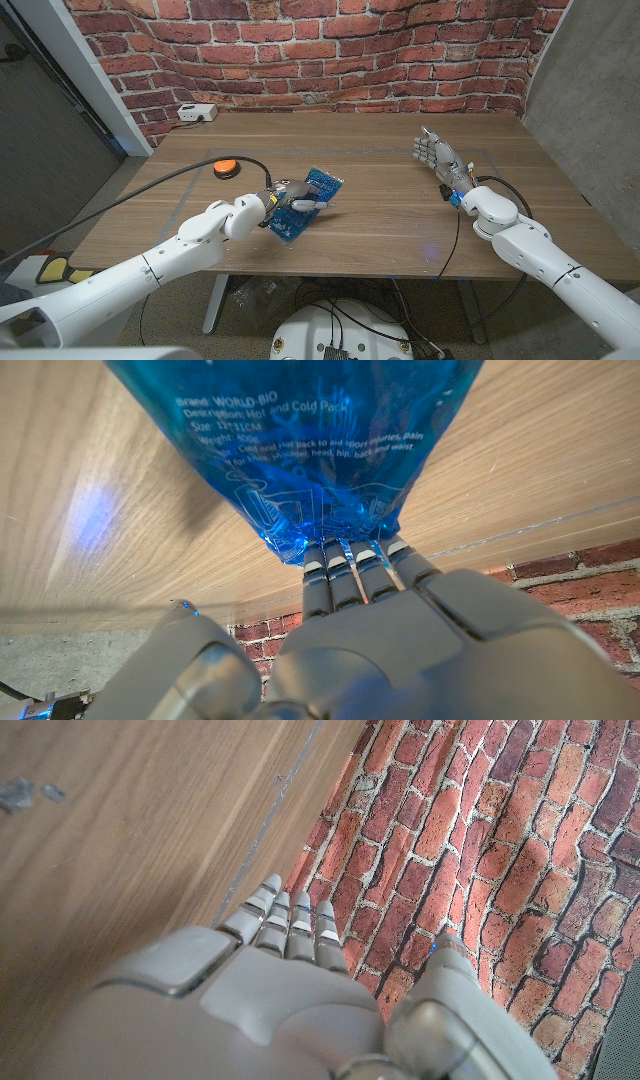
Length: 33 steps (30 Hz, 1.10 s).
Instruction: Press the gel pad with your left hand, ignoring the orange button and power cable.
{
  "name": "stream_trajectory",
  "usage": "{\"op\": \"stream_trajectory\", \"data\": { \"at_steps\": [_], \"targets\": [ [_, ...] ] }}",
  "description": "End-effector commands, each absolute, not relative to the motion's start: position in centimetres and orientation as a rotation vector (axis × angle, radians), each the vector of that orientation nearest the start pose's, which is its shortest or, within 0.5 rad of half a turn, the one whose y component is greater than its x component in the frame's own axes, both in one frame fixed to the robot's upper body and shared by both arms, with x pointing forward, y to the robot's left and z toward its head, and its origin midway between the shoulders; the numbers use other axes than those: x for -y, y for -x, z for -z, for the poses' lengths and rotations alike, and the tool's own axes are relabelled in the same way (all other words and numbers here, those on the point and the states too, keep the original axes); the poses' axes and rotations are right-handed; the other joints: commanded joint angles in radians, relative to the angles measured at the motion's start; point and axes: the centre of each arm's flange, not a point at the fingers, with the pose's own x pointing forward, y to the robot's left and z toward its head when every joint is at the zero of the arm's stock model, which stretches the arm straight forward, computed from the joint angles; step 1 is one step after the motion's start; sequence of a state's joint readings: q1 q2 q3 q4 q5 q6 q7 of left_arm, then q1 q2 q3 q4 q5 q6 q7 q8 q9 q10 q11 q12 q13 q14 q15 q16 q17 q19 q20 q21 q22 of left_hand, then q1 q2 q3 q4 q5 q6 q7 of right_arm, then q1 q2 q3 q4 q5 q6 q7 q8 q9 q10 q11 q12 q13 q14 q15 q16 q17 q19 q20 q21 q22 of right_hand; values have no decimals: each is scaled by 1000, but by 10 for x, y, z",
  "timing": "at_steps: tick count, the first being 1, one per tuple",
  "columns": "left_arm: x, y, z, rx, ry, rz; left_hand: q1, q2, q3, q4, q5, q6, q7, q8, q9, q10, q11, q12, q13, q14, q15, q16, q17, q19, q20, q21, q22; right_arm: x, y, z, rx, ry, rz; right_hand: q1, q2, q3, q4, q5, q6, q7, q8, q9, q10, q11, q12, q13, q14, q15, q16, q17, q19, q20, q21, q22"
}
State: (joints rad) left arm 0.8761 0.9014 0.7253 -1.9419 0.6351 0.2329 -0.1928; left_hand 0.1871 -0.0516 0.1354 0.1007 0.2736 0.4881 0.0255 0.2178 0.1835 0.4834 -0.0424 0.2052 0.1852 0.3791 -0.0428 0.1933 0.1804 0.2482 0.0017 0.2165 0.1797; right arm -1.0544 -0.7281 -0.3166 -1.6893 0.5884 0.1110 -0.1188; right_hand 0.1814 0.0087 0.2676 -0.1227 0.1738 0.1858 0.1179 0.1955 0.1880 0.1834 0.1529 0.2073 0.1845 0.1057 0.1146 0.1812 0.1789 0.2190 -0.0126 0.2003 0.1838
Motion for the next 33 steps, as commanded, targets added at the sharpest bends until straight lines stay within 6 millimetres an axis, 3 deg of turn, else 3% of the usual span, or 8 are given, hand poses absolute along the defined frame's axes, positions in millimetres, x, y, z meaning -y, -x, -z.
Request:
{"op": "stream_trajectory", "data": {
  "at_steps": [1, 33],
  "targets": [
    [-184, -553, 67, 517, -1621, 235, -1, 3, 0, 0, -3, 7, -1, 4, 4, 27, -8, 5, 4, 7, -12, 2, 1, 11, -1, -6, 1, 297, -587, 37, 537, 149, -186, 4, 8, -3, 1, 5, 5, 1, 2, 3, 11, 0, 7, 1, 5, 7, 3, 3, 6, 0, 10, 2],
    [-191, -542, 56, 570, -1615, 151, 8, 16, 0, 1, -6, 10, -1, -1, 4, 31, -11, 0, 4, 11, -12, -1, 1, 14, -2, -7, 1, 297, -587, 42, 558, 128, -172, 7, 12, -3, 0, 5, 11, 2, 4, 3, 20, 1, 9, 2, 11, 8, 4, 3, 10, 0, 10, 2]
  ]
}}
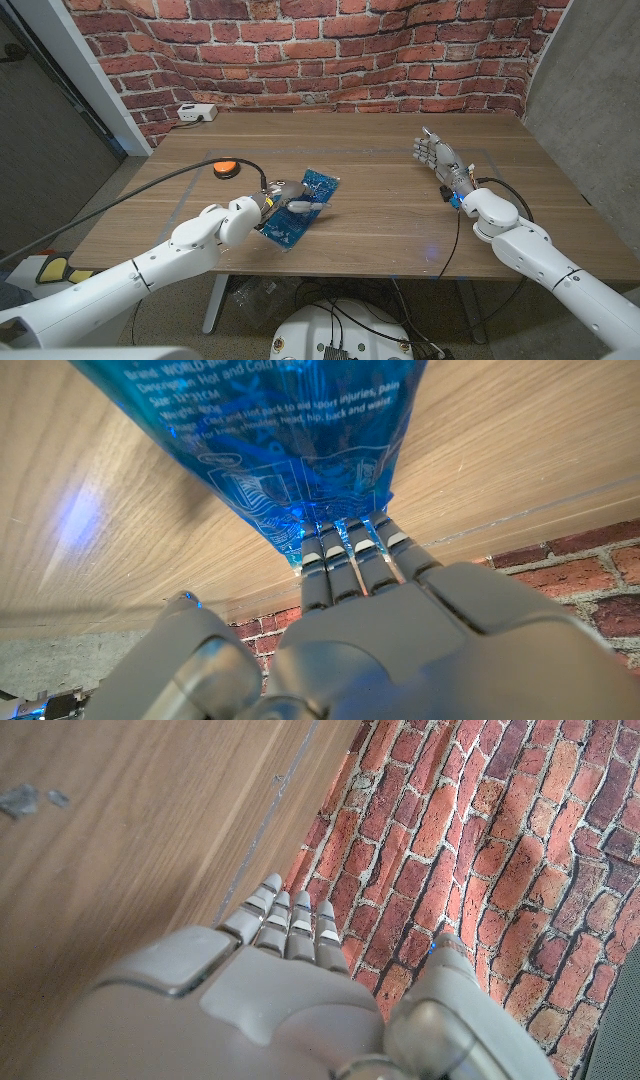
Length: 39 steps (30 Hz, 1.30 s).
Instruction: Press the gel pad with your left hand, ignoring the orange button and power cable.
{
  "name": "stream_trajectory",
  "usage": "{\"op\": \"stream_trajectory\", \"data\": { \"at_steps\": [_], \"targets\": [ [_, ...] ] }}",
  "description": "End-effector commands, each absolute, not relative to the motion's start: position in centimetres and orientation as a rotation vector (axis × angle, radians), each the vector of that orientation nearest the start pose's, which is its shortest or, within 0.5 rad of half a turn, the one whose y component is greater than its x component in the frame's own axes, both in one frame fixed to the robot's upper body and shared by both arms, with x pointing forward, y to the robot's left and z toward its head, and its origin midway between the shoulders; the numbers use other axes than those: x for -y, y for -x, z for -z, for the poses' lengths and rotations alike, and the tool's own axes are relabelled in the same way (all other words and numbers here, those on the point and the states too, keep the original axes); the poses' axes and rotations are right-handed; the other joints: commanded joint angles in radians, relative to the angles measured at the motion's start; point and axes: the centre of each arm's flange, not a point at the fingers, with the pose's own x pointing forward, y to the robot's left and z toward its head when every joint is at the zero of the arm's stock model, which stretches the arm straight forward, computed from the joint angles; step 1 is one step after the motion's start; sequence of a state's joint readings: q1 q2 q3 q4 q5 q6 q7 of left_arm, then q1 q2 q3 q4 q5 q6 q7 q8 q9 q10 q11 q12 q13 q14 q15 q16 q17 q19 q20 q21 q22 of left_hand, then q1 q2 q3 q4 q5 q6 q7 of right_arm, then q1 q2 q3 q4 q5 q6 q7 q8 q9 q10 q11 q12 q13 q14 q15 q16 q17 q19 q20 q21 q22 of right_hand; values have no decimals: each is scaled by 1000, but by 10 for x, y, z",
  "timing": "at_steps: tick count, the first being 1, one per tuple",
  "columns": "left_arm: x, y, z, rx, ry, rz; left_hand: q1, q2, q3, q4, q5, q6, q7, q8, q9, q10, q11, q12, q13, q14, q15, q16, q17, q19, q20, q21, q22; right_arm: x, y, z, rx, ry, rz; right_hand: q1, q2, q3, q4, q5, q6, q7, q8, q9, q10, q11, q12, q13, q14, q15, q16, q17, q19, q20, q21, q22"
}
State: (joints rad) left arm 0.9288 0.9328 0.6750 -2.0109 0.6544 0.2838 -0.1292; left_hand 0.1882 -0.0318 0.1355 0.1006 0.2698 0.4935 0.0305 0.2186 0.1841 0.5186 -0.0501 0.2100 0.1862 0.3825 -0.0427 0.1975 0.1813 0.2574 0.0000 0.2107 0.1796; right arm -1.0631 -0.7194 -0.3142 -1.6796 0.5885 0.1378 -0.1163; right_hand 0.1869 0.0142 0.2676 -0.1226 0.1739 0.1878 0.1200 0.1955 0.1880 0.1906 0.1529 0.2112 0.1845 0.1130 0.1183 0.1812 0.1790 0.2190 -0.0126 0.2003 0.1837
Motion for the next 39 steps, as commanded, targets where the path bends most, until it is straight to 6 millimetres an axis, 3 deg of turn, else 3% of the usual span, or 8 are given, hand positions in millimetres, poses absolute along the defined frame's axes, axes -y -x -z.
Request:
{"op": "stream_trajectory", "data": {
  "at_steps": [1, 39],
  "targets": [
    [-191, -542, 55, 572, -1611, 146, 7, -4, 0, 1, -2, 5, -6, -2, 4, -4, -3, -5, 3, 8, -12, -5, 0, 5, 0, -1, 1, 296, -587, 42, 561, 124, -170, 2, 7, -3, -1, 5, 11, 0, 4, 3, 14, -1, 6, 2, 8, 3, 6, 3, 14, 0, 12, 2],
    [-223, -524, 23, 734, -1368, 12, 25, 29, 10, 2, -5, 20, -4, -3, 4, 11, -2, -5, 3, 22, -14, -4, -1, 14, 1, -1, 2, 287, -589, 38, 592, 116, -173, 6, 9, -3, -3, 4, 24, -6, 6, 3, 44, -6, 14, 2, 27, -2, 8, 3, 31, 0, 16, 2]
  ]
}}
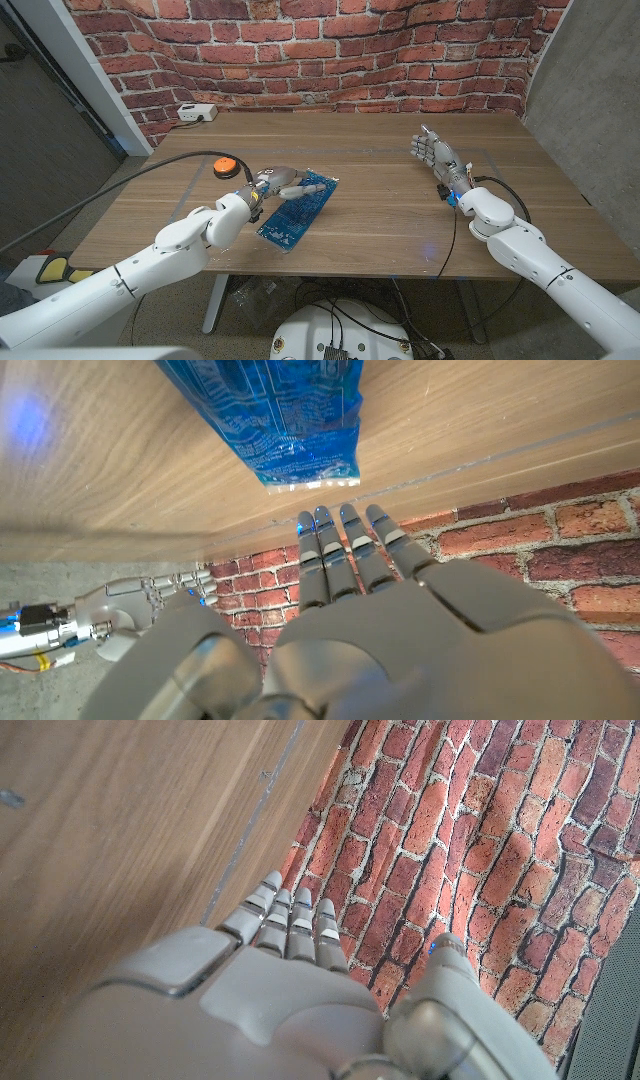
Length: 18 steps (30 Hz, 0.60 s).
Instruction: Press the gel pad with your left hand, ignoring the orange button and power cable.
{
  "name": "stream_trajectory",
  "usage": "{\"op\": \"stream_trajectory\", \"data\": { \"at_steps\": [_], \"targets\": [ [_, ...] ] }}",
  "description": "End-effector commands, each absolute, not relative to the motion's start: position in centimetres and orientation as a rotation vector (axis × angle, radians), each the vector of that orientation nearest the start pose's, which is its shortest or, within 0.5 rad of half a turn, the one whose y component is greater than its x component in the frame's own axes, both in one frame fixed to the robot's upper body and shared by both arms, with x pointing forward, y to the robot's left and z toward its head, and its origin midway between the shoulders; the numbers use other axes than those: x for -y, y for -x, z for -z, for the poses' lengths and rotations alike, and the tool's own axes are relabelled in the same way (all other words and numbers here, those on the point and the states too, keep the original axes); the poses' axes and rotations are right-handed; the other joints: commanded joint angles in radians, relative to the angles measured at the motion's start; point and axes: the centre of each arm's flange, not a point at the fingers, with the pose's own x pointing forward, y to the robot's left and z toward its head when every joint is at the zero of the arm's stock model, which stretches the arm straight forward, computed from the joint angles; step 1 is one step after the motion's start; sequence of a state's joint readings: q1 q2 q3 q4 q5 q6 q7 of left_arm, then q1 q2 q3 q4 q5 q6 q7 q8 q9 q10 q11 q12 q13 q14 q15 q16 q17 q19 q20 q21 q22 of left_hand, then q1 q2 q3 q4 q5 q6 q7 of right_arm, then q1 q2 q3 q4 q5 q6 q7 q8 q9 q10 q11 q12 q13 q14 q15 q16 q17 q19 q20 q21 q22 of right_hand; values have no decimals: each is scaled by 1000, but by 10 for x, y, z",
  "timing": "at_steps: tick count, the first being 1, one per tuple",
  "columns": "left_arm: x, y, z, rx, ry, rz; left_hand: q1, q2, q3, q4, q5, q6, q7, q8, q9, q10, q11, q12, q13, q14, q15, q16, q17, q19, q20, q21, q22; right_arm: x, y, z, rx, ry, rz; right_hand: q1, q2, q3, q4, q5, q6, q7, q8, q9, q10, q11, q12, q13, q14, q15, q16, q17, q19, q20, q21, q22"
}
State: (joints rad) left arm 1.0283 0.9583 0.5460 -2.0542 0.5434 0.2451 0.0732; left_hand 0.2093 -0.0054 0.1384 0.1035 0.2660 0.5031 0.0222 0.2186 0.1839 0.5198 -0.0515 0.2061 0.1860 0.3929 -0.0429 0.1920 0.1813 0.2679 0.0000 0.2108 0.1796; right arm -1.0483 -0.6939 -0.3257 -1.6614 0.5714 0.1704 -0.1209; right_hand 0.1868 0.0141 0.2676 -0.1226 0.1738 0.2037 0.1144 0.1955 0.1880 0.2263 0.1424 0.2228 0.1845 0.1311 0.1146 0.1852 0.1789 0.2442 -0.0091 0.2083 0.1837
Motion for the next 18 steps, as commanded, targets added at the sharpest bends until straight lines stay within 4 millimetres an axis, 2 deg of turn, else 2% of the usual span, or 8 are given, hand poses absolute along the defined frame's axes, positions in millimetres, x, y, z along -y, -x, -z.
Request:
{"op": "stream_trajectory", "data": {
  "at_steps": [1, 2, 6, 13, 18],
  "targets": [
    [-224, -523, 22, 739, -1354, 12, 4, 4, 8, -1, -1, 11, 4, -3, 4, 9, 3, -1, 3, 13, -13, 1, -1, 3, 1, -1, 2, 287, -589, 38, 592, 109, -170, 6, 9, -3, -3, 4, 9, 0, 6, 3, 8, 4, 3, 2, 9, 2, 4, 3, 6, -4, 8, 2],
    [-226, -523, 20, 743, -1338, 13, 5, 6, 9, -1, -1, 11, 4, -3, 4, 13, -3, 0, 3, 13, -14, 1, -1, 4, 0, -1, 2, 287, -589, 38, 597, 111, -171, 6, 9, -3, -3, 4, 9, -1, 7, 3, 8, 3, 3, 2, 10, 1, 4, 3, 7, -5, 8, 2],
    [-231, -521, 17, 770, -1247, -1, 9, 11, 11, -1, -2, 15, 3, -2, 4, 15, 1, -1, 3, 17, -12, 2, -1, 4, 1, -1, 2, 286, -588, 38, 604, 103, -165, 6, 9, -4, -3, 4, 11, 0, 7, 3, 10, 2, 3, 2, 13, -1, 4, 3, 11, -8, 9, 2],
    [-230, -518, 18, 815, -1103, -24, 13, 16, 13, -2, -3, 20, 5, -2, 4, 16, 3, -1, 3, 22, -12, 3, -1, 4, 3, -1, 2, 285, -591, 40, 609, 87, -170, 4, 8, -5, -2, 4, 16, -5, 8, 3, 16, 2, 4, 2, 18, 1, 5, 3, 14, -6, 10, 2],
    [-235, -519, 18, 827, -963, -15, 21, 23, 17, -4, -4, 26, 19, -1, 4, 25, 21, 0, 3, 28, -5, 3, -1, 5, -6, -2, 1, 284, -592, 41, 617, 77, -175, 3, 9, -5, -1, 4, 18, -4, 8, 3, 17, 2, 4, 2, 18, 0, 5, 4, 15, -6, 10, 2]
  ]
}}
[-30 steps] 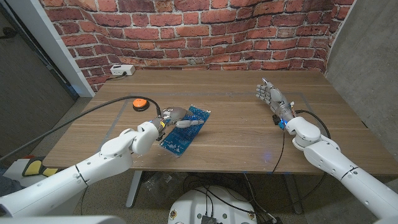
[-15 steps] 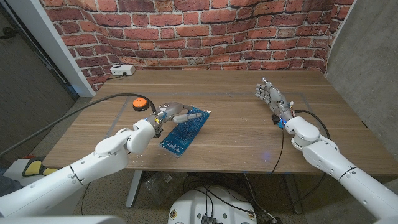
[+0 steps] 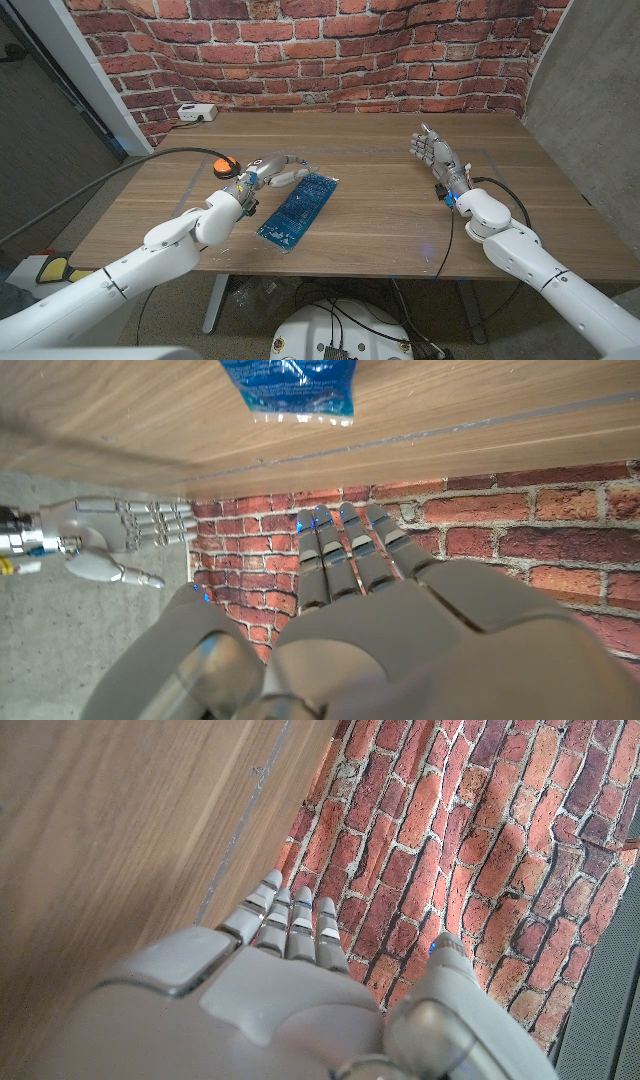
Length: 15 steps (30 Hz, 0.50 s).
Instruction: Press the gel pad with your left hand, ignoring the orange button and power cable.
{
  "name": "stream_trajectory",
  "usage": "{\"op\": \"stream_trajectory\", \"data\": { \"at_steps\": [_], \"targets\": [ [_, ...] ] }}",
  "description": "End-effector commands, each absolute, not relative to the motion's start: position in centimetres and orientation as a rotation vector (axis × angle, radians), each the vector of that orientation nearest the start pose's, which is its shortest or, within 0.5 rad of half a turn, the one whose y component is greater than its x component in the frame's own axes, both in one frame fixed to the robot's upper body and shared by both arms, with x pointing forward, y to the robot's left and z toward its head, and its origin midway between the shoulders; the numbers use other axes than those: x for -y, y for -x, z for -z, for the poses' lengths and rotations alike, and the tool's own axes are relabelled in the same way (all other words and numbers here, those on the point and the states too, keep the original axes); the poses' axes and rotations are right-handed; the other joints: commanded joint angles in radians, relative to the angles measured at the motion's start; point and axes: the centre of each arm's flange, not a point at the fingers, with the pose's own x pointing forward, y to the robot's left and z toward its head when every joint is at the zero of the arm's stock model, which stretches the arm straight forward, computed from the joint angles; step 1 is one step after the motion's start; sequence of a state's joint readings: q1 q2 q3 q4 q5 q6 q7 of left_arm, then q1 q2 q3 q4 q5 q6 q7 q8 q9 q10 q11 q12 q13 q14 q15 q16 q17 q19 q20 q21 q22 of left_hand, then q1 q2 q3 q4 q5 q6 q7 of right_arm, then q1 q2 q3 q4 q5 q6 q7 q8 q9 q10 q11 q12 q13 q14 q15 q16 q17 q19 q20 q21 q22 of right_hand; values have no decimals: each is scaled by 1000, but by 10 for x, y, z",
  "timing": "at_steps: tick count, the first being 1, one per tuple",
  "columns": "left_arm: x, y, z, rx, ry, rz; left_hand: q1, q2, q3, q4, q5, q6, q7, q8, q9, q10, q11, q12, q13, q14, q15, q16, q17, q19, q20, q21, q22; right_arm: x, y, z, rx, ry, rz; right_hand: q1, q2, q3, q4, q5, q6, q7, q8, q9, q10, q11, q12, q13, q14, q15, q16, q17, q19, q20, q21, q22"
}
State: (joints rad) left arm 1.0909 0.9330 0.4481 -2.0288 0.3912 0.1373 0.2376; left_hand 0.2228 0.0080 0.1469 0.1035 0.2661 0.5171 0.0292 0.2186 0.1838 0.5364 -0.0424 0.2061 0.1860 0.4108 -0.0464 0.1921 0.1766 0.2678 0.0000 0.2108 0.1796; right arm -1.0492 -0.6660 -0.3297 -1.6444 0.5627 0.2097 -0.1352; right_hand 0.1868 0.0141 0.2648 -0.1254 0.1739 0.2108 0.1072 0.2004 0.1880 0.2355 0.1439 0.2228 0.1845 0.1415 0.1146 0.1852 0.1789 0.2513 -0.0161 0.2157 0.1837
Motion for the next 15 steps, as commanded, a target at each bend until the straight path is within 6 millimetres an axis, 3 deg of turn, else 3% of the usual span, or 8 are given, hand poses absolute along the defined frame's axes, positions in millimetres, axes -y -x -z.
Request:
{"op": "stream_trajectory", "data": {
  "at_steps": [1, 6, 10, 15],
  "targets": [
    [-237, -520, 18, 829, -942, -15, 10, 12, 9, -5, -4, 17, 19, 0, 4, 10, 20, 0, 3, 13, 2, 3, 3, 6, -8, -2, 1, 284, -592, 41, 617, 75, -176, 3, 9, -3, 2, 4, 11, 3, 3, 3, 8, 1, 4, 2, 8, 0, 5, 4, 8, 1, 2, 2],
    [-247, -521, 19, 831, -855, -19, 15, 14, 10, -7, -5, 12, 21, -4, 4, 8, 22, -2, 3, 14, 9, 2, 3, 7, -11, -2, 1, 285, -593, 46, 617, 60, -175, 1, 9, -3, 3, 4, 12, 3, 3, 3, 10, 2, 5, 2, 9, -1, 4, 4, 8, 1, 2, 2],
    [-253, -525, 21, 811, -789, 15, 23, 20, 12, -9, -7, -12, 26, -15, 4, -15, 24, -12, 3, -3, 20, -6, 3, -5, 24, -7, 1, 285, -593, 48, 620, 57, -175, 0, 9, -4, 3, 4, 14, 3, 4, 3, 10, 1, 4, 2, 10, 0, 5, 4, 9, 0, 2, 2],
    [-257, -532, 22, 798, -693, 51, 28, 22, 13, -10, -9, -28, 28, -21, 4, -36, 31, -18, 4, -18, 26, -10, 4, -13, 36, -10, 1, 286, -593, 48, 623, 54, -176, -2, 9, -5, 4, 4, 16, 1, 4, 3, 13, 1, 5, 2, 10, -1, 4, 5, 9, 0, 2, 2]
  ]
}}
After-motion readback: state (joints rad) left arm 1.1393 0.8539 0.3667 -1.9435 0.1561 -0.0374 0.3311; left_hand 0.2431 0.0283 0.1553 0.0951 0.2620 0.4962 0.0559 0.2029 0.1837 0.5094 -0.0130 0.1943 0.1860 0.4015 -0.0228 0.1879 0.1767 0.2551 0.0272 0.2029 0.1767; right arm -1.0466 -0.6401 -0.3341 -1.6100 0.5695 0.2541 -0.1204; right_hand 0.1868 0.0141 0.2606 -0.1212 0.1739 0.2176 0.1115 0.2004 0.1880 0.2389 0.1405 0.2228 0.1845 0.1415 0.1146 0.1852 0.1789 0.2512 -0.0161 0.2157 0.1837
